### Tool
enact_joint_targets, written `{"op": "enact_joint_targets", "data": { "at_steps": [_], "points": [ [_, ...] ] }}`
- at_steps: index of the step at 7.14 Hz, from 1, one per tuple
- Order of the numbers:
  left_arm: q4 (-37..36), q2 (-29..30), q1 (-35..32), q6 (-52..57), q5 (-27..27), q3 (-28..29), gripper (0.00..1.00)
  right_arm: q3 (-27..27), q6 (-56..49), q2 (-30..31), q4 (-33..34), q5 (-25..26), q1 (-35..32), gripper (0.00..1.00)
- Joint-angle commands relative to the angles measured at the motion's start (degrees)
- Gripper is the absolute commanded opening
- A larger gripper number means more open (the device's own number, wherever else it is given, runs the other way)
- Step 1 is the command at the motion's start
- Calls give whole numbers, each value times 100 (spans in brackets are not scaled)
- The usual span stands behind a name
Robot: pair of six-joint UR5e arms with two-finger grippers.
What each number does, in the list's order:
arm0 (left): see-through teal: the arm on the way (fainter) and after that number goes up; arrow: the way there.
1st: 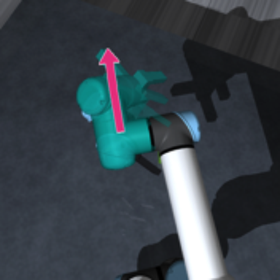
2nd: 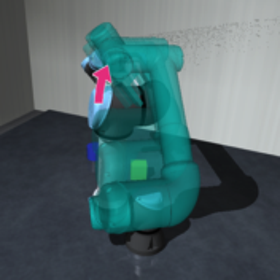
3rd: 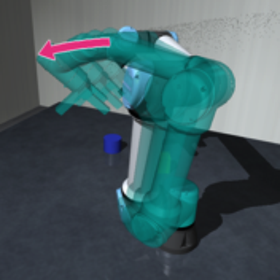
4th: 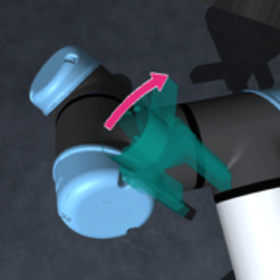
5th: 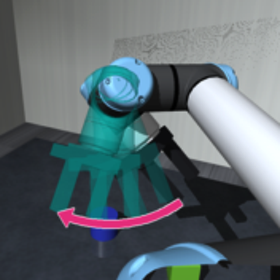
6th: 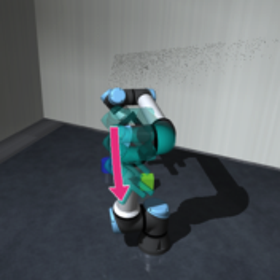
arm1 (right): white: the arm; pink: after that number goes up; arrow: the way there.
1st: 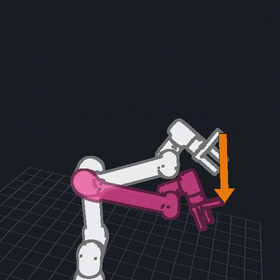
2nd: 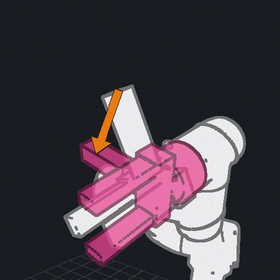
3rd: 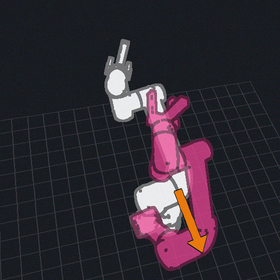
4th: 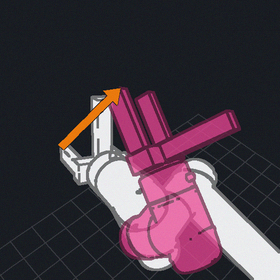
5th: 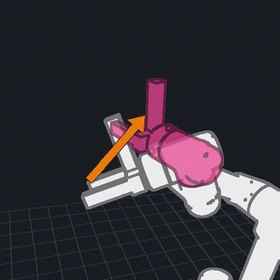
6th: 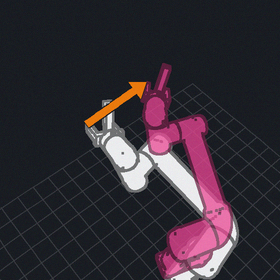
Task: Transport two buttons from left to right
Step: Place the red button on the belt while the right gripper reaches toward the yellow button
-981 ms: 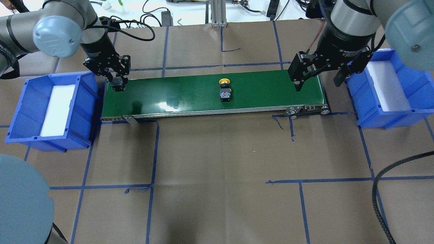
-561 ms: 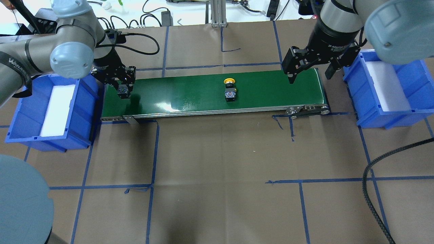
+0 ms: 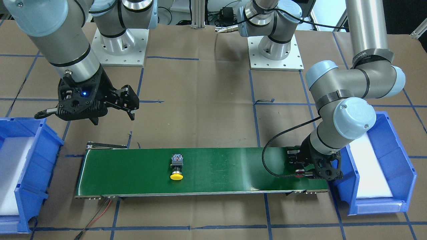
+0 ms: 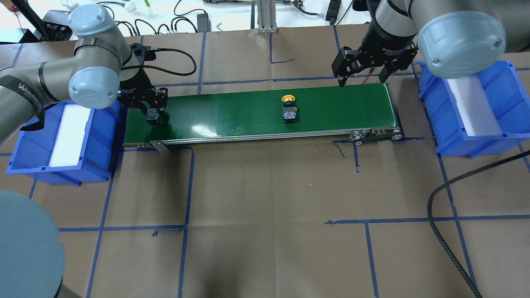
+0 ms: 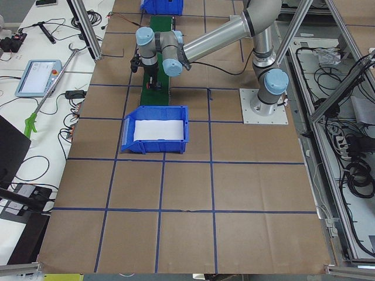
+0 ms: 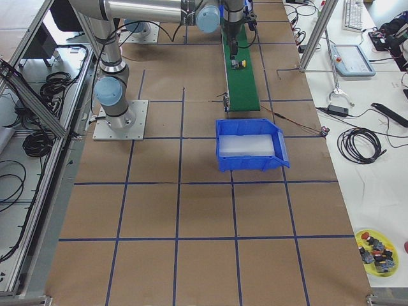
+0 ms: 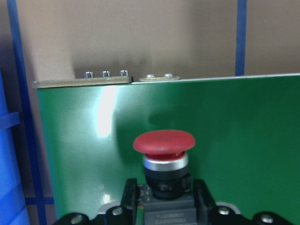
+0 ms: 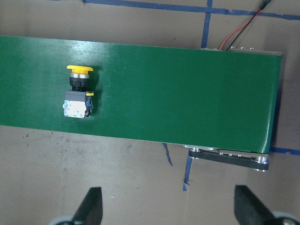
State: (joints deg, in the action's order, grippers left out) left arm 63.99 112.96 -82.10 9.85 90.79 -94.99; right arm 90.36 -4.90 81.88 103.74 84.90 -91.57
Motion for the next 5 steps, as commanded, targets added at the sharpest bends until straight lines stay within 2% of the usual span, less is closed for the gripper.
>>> {"op": "enact_joint_targets", "data": {
  "at_steps": [1,2,3,4,5],
  "points": [
    [-62,6,9,-1,0,-116,11,8,-11,-241,94,26,34,100],
    [-88,6,9,-1,0,-125,22,-35,15,-277,163,26,60,100],
    [-97,6,1,-35,0,-125,69,-36,-2,-399,155,61,78,100],
    [-37,6,9,-62,17,-134,100,-45,41,-540,164,9,87,100],
    [-45,6,9,-62,18,-90,100,-45,198,-654,364,-26,87,99]
  ]
}}
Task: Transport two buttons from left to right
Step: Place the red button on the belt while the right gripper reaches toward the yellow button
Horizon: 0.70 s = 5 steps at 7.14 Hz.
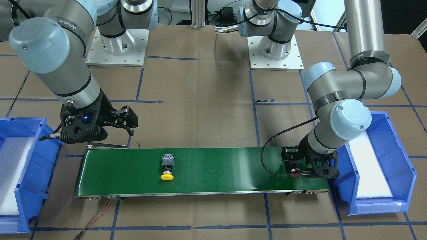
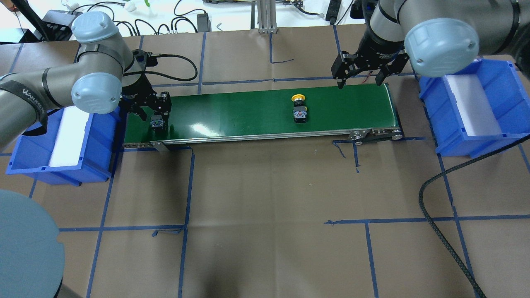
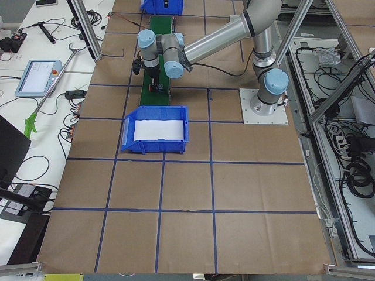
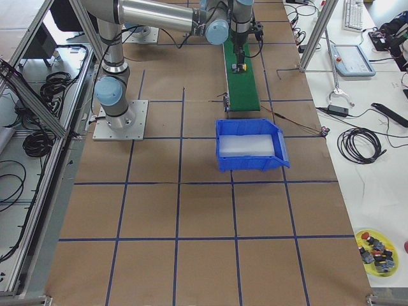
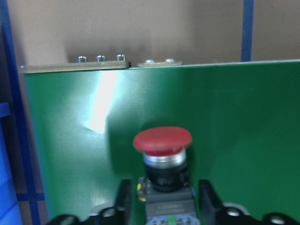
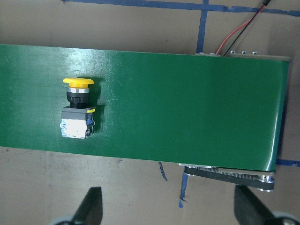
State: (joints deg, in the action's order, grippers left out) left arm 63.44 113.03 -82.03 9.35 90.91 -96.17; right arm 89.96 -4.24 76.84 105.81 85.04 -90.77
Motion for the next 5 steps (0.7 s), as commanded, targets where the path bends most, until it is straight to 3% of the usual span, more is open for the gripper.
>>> {"op": "enact_joint_targets", "data": {
  "at_steps": [1,3,5],
  "points": [
    [37,-61,11,-4,6,184,100,12,204,-291,698,-58,-11,100],
    [124,-419,3,-4,-3,195,100,-22,231,-608,836,-58,-20,100],
    [983,-1086,-32,-30,-3,195,100,-14,991,-766,844,-23,-72,99]
  ]
}}
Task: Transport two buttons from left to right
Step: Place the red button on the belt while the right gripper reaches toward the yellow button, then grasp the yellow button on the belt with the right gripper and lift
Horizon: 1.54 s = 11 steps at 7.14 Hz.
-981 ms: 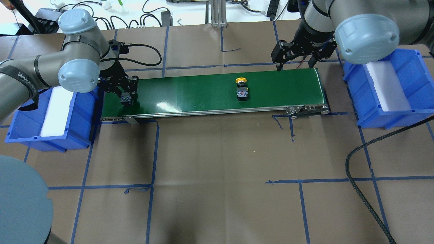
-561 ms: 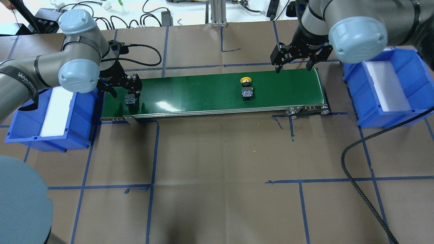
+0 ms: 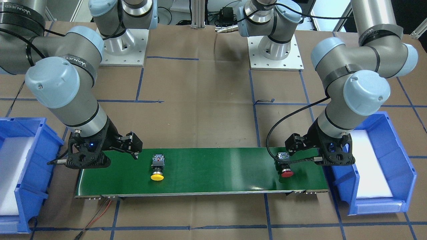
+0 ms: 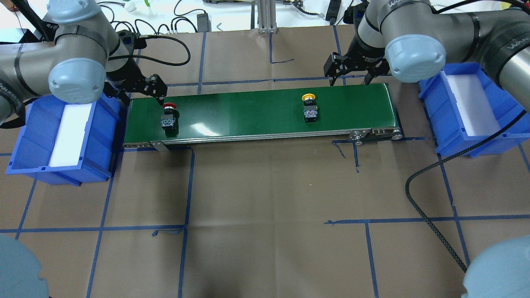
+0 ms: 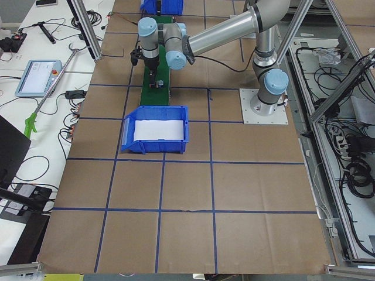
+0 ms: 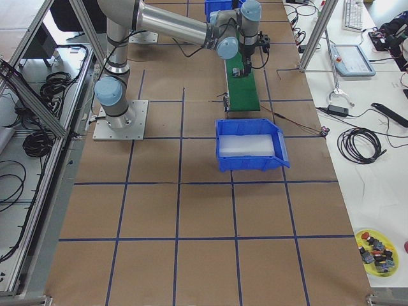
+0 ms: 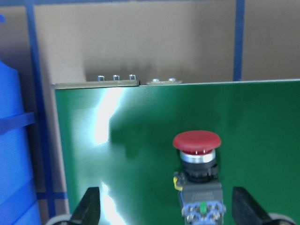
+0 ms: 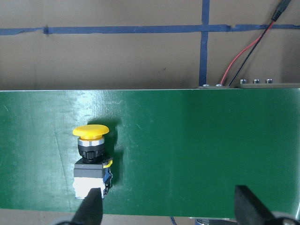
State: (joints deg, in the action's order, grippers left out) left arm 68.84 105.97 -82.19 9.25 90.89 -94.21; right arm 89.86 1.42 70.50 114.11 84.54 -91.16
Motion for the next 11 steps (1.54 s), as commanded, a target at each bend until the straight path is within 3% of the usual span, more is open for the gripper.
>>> {"op": "enact_joint_targets", "data": {
  "at_steps": [1,5,6,11],
  "points": [
    [725,-645,-51,-54,-18,-1,100,-13,499,-220,14,62,-103,99],
    [1911,-1586,-587,-617,-19,-1,100,-13,517,-335,14,202,-243,99],
    [1958,-1667,-587,-548,-19,-1,100,-13,613,-440,14,447,-261,99],
    [1958,-1659,-535,-556,-19,139,100,-13,667,-774,23,458,-279,99]
  ]
}}
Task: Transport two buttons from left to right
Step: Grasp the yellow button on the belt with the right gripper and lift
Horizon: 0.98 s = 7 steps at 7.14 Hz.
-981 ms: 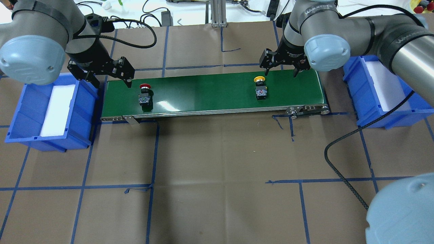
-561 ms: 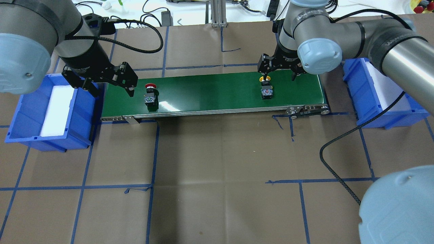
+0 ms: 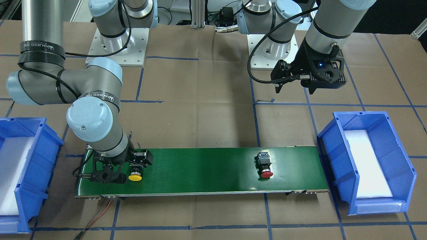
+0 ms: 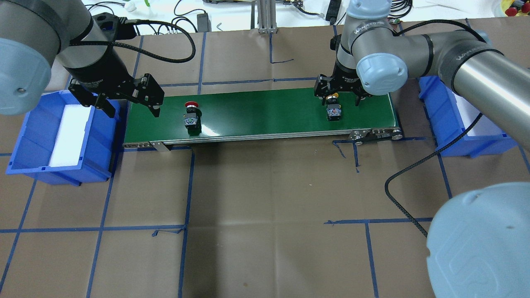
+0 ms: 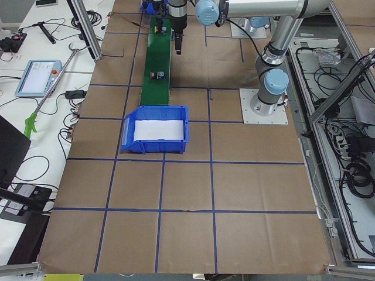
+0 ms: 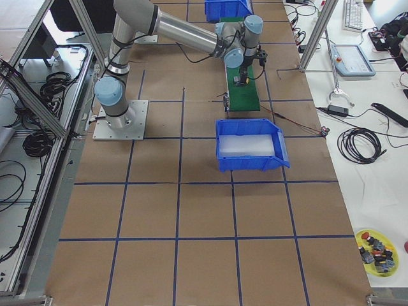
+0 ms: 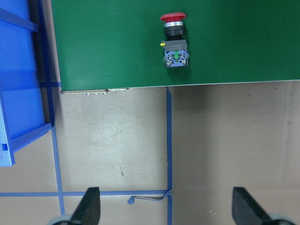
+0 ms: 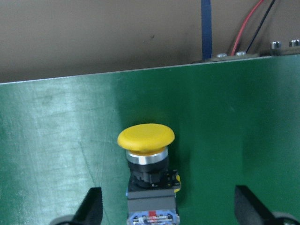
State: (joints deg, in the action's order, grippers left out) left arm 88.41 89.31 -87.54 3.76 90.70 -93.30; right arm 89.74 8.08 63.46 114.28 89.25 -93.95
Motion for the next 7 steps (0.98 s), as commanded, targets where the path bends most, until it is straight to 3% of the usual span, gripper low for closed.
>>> {"op": "enact_joint_targets", "data": {
  "at_steps": [1,3,4,5,7],
  "points": [
    [1,25,1,-7,9,48,100,0,-8,-167,41,-13,-1,86],
    [-25,43,-8,-50,9,48,100,9,-87,-203,-19,-13,43,45],
    [-52,52,-17,-59,9,48,100,0,-209,-177,-20,-13,104,17],
    [-52,52,-17,-59,9,48,100,-9,-367,-124,-72,-4,235,7],
    [-52,43,-26,-59,9,48,100,-18,-605,208,-178,5,560,3]
  ]
}}
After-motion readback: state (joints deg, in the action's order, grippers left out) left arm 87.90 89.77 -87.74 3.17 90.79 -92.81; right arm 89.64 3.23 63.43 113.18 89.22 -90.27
